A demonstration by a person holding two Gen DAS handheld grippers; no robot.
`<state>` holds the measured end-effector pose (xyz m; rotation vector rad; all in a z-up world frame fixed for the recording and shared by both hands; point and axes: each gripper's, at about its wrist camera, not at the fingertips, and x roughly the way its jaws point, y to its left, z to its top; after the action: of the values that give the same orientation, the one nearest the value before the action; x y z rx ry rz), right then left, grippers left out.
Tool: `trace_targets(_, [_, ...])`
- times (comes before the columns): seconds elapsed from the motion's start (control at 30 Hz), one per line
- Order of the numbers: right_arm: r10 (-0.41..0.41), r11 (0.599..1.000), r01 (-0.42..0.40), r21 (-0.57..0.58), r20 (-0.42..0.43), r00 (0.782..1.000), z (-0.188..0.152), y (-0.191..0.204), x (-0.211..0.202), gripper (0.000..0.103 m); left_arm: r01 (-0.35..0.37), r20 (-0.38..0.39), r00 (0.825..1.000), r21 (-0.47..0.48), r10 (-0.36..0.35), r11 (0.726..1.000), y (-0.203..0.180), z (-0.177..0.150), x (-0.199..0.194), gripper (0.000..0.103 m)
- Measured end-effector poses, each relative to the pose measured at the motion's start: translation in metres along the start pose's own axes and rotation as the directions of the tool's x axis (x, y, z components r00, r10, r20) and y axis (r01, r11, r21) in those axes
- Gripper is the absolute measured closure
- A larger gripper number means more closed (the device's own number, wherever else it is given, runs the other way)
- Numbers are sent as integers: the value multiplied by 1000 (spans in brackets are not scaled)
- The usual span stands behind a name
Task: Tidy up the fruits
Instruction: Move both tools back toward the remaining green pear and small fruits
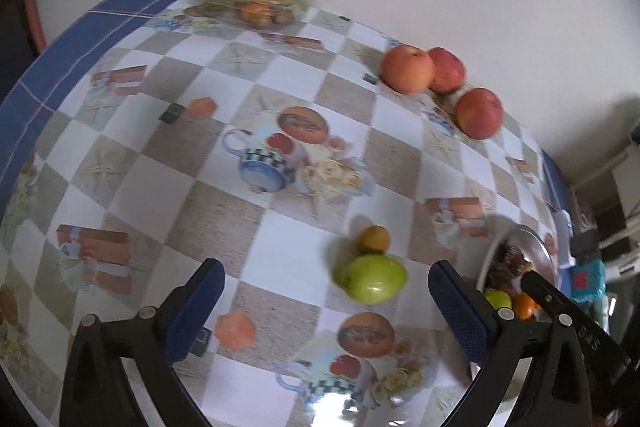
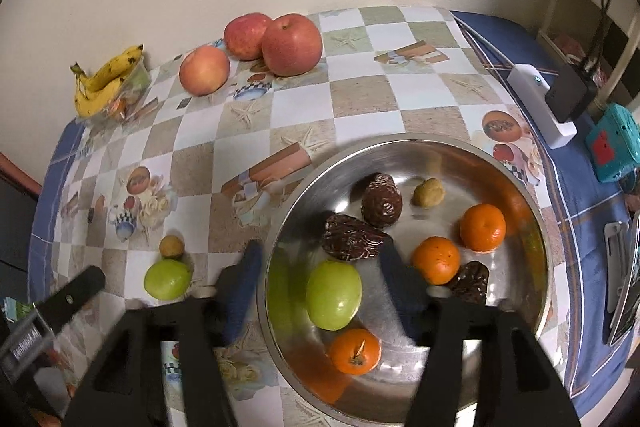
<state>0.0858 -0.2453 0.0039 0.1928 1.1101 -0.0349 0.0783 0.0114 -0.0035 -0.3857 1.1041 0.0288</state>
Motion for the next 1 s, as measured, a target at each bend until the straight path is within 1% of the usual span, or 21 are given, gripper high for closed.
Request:
trace_targets(0.03, [-5, 1000, 5, -6, 1, 1000, 0, 1, 1, 27, -8, 0, 1000, -5, 8, 1000, 1, 0, 1, 0])
trace_targets(0.07, [-8, 1000, 8, -11, 1, 1000, -1, 3, 3, 23, -12, 1, 1000, -8, 12, 1000, 2, 1, 1, 0])
trace_targets(0.1, [-8, 1000, 8, -15, -1, 1000, -1, 4, 4, 16, -13, 3, 1000, -12, 13, 1000, 3, 1, 2, 0])
trace_targets(0.17, [-4, 1000, 4, -26, 4, 1000, -2, 6, 5, 10, -15, 10, 1000, -18, 15, 1000, 5, 2, 1, 0])
trace_targets(0.2, [-3, 1000, 3, -29, 10, 1000, -3, 8, 6, 9, -18, 8, 1000, -18, 18, 1000, 6, 2, 1, 0])
trace_targets(0.33, [14, 1000, -13, -19, 22, 1000, -3, 10, 7, 9, -40, 12, 999, -9, 40, 999, 7, 3, 0, 0])
trace_targets(0.57, [26, 999, -26, -22, 2, 1000, -4, 14, 14, 9, -46, -19, 999, -35, 45, 998, 15, 4, 6, 0])
trace_targets(0.7, [51, 998, -51, -26, -1, 999, -5, 18, 15, 9, -63, -14, 998, -31, 63, 997, 17, 6, 6, 0])
trace_targets(0.87, [53, 997, -54, -60, -9, 999, -6, 28, 16, 9, -103, 0, 995, -41, 103, 994, 22, 7, 3, 0])
trace_targets(0.93, [67, 995, -67, -73, -9, 998, -5, 34, 15, 9, -97, 5, 995, -51, 97, 994, 24, 8, 1, 0])
trace_targets(1.0, [78, 993, -78, -87, -8, 997, -5, 41, 14, 9, -110, 6, 994, -53, 110, 993, 28, 9, 1, 0])
